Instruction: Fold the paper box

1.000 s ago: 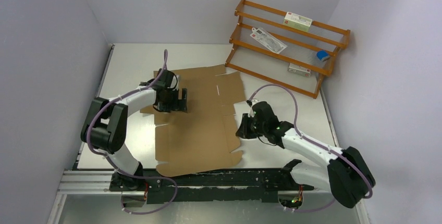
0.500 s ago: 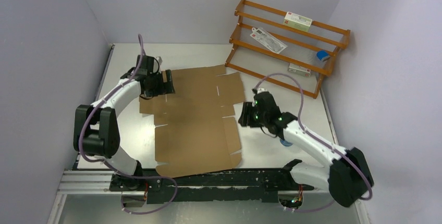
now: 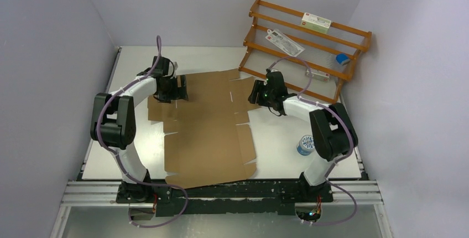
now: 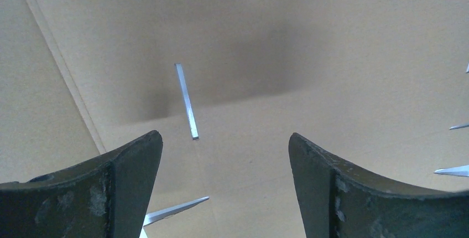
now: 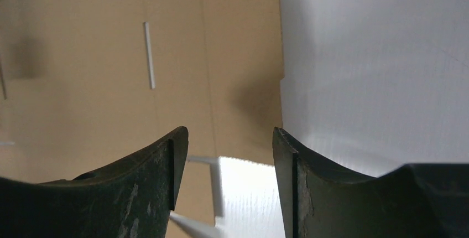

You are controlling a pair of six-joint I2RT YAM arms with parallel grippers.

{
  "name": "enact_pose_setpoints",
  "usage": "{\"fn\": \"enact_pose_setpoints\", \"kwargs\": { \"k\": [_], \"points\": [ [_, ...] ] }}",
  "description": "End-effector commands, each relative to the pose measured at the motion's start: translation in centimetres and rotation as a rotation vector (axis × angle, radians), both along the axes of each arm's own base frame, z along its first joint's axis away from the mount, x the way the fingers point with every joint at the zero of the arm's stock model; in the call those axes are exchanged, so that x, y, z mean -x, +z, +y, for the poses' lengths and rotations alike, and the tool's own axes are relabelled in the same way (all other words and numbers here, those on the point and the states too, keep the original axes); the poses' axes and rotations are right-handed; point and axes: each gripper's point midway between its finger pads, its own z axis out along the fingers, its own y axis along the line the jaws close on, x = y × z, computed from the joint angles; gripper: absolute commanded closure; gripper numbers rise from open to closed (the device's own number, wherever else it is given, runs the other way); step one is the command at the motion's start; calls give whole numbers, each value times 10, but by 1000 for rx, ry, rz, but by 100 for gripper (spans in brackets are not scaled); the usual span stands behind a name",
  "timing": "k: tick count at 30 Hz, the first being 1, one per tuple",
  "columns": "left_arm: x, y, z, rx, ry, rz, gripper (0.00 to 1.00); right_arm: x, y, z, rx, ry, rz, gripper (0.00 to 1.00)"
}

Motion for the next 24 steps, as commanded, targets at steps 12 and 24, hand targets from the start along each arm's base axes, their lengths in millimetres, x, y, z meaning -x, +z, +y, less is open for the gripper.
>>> {"fn": "enact_pose_setpoints", "kwargs": {
  "k": [12, 24],
  "points": [
    [10, -26, 0, -8, -41, 90, 11, -16, -39, -13, 55, -58, 45, 36],
    [11, -28, 2, -19, -38, 92, 10, -14, -34, -10, -13, 4, 5, 34]
  ]
}}
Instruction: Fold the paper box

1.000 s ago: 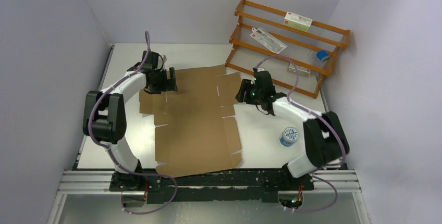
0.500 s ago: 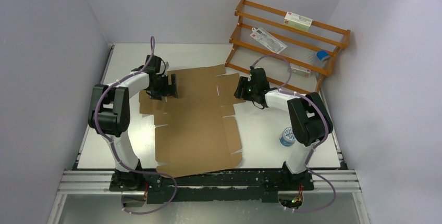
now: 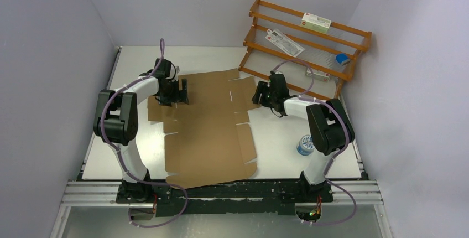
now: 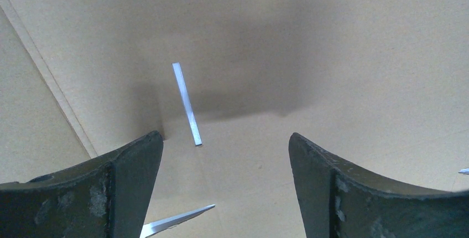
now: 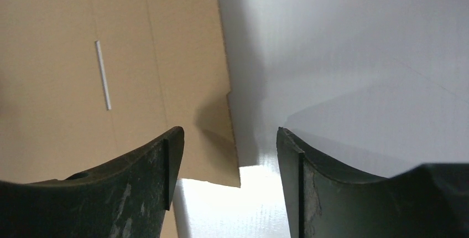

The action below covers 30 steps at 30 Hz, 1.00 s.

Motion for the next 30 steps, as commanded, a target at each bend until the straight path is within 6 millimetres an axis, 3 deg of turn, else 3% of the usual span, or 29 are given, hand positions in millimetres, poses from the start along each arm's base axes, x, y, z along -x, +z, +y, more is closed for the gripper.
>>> {"fn": "enact_pose_setpoints", "kwargs": {
  "k": [1, 7, 14, 23, 30],
  "points": [
    [5, -4, 1, -3, -12, 30, 10, 5, -3, 22, -85, 119, 9, 36],
    [6, -2, 3, -11, -16, 28, 10, 11, 7, 35, -145, 177, 14, 60],
    [9, 12, 6, -22, -12, -11, 10, 29, 32, 22, -100, 181, 22, 92],
    [-9, 49, 21, 83, 38, -125, 9, 58, 32, -33, -58, 79, 78, 94],
    [-28, 63, 14, 161, 10, -149, 11, 71, 28, -39, -53, 83, 74, 88]
  ]
}}
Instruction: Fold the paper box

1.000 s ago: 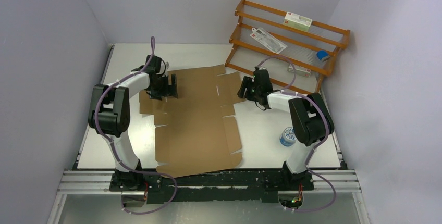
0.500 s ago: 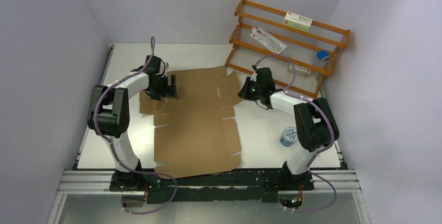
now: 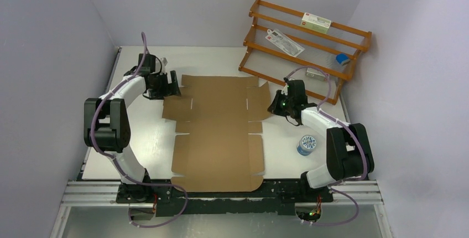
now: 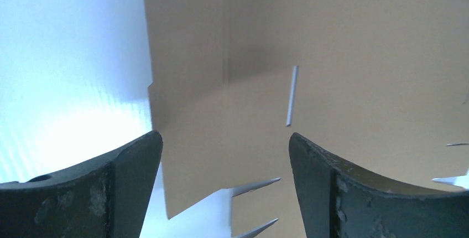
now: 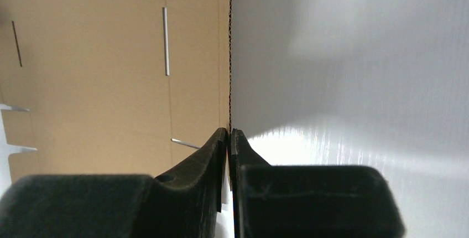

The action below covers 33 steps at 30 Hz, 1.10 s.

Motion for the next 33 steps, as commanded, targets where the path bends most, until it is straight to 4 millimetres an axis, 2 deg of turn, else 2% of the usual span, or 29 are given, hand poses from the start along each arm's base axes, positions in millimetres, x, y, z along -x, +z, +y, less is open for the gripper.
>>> {"fn": "enact_pose_setpoints", "kwargs": {
  "k": [1, 5, 9, 12, 16, 23, 27, 31, 33],
  "points": [
    [-25, 24, -19, 105, -62, -61, 12, 8, -5, -3, 19, 21, 5, 88],
    [-42, 29, -34, 177, -125, -59, 22, 7, -4, 2, -2, 38, -12, 87],
    [-74, 37, -35, 172, -143, -107, 27, 6, -4, 2, 8, 47, -25, 87],
    [-94, 29, -34, 155, -144, -109, 31, 6, -5, 1, 12, 50, -27, 87],
    [-108, 8, -37, 171, -166, -75, 34, 5, -3, 0, 16, 52, -36, 86],
    [-107, -21, -52, 244, -191, -13, 45, 6, 0, 2, 10, 64, -42, 85],
    [-106, -20, -65, 273, -231, -21, 51, 3, 1, 4, 2, 68, -61, 85],
    [-103, -13, -73, 263, -246, -44, 67, 3, 0, 5, -1, 73, -60, 84],
    [-100, -11, -77, 233, -235, -55, 70, 3, -1, 5, 0, 74, -58, 84]
  ]
}}
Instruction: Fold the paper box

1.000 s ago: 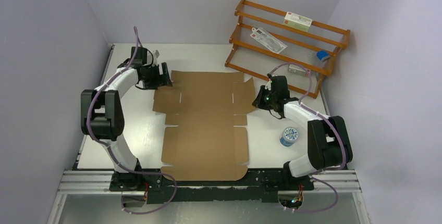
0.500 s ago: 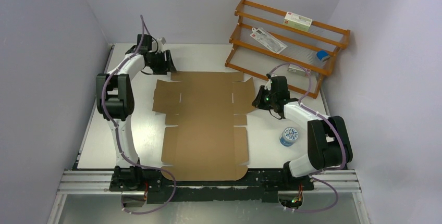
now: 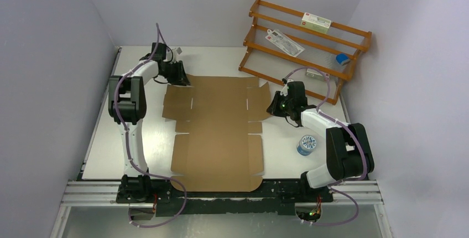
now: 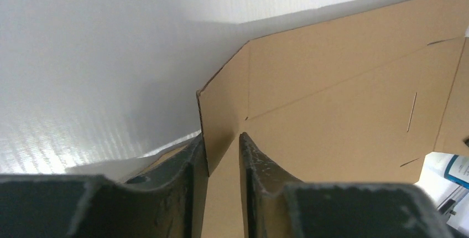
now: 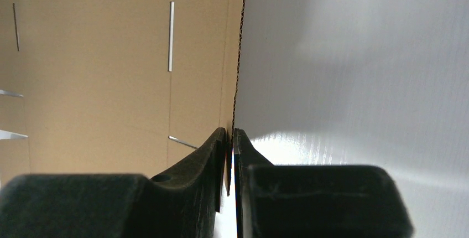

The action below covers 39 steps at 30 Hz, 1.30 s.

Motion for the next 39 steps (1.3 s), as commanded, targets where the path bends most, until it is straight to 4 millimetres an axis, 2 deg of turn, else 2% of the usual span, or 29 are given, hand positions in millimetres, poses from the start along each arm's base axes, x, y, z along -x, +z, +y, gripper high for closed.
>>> {"fn": "enact_pose_setpoints", "kwargs": {
  "k": [1, 6, 13, 16, 20, 23, 31, 33, 34, 35, 39],
  "points": [
    [3, 23, -20, -12, -30, -72, 72, -3, 4, 3, -10, 22, -32, 84],
    [8, 34, -33, -106, -18, -105, 81, -2, 2, 5, -17, 28, -28, 84],
    [20, 52, -56, -223, -13, -146, 82, -3, 2, 3, -11, 20, -30, 84],
    [24, 61, -47, -257, 17, -145, 77, -3, 5, 3, -10, 19, -37, 84],
    [37, 70, -33, -305, 46, -146, 54, -3, 6, 1, -7, 8, -45, 83],
    [52, 74, -27, -315, 50, -141, 43, -3, 6, 1, -8, 5, -46, 83],
    [102, 85, -14, -272, 72, -132, 34, -2, 5, 2, -17, 5, -46, 83],
    [118, 80, -7, -248, 90, -116, 33, -1, 5, 3, -21, 6, -49, 82],
    [129, 70, -1, -233, 102, -95, 33, -1, 4, 2, -21, 5, -49, 82],
    [132, 71, 3, -221, 118, -101, 33, -1, 5, 2, -22, 4, -50, 82],
    [166, 49, 19, -197, 150, -36, 33, -1, 4, 4, -24, 8, -48, 82]
  ]
}}
